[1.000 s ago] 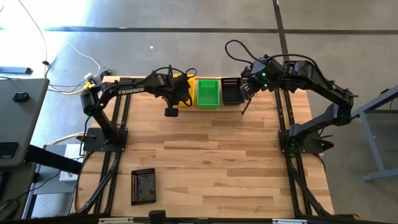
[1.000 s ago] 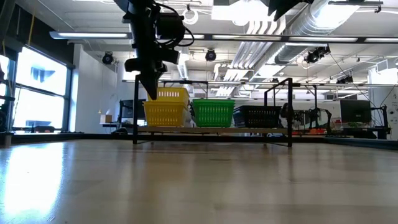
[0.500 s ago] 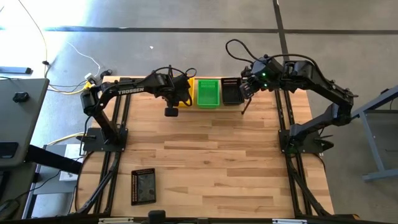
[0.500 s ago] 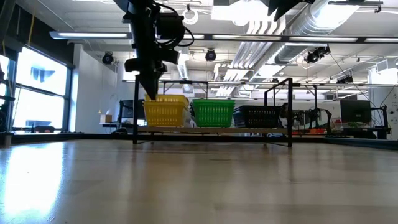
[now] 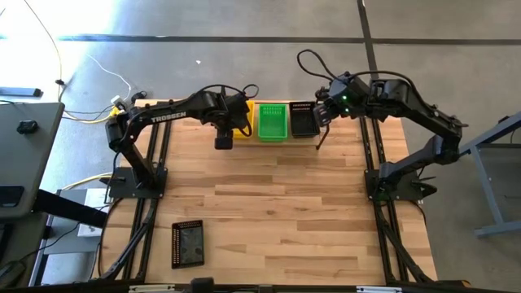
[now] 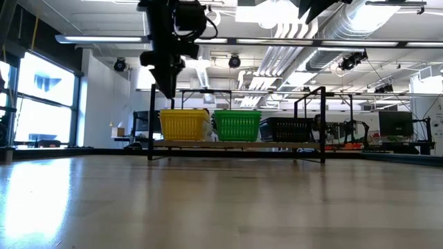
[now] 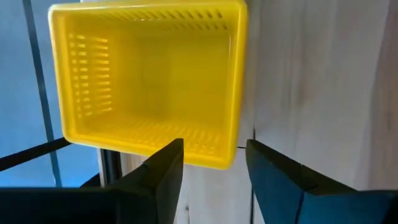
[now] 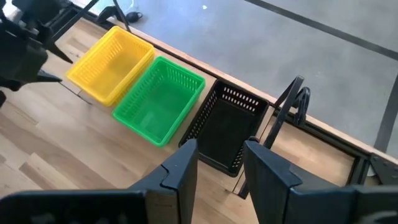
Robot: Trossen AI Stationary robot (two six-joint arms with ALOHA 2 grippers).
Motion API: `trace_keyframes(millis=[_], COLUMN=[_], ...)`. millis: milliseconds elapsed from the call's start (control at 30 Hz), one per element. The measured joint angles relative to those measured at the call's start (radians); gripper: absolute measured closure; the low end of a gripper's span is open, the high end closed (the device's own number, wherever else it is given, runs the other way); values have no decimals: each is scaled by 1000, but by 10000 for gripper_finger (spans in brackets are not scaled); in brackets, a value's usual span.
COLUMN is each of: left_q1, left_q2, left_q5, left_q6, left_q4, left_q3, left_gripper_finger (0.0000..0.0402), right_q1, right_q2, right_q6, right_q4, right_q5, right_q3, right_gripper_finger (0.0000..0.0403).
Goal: Stack baskets on shelf by color
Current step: Stack the black bin on top of the black bins on the shelf
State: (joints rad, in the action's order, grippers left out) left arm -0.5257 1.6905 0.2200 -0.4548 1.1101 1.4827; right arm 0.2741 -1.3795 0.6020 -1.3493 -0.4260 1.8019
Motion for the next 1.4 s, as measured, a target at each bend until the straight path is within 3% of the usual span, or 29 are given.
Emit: trace_keyframes(millis=[200, 400, 633, 1033, 1400], left_q1=[31, 63, 111, 248, 468], left_q2=[-44, -116, -204, -417, -572], left_q5=[-17, -129, -183, -184, -173], left_q6=[78, 153, 320, 810, 1322], left_q4=[29, 85, 121, 182, 178], left_q3=[12, 12, -10, -216, -389], left_gripper_finger=[240, 240, 240, 241, 241], right_q1=[0, 0, -29, -107, -198], right_q2=[-24, -48, -69, -81, -81], right_q6=[2, 3, 2, -11, -87], right_q4=[-5, -15, -22, -22, -17], right_q5=[14, 70, 108, 204, 236], right_q3=[0, 0, 0, 0, 0], right_gripper_finger=[288, 288, 288, 288, 288])
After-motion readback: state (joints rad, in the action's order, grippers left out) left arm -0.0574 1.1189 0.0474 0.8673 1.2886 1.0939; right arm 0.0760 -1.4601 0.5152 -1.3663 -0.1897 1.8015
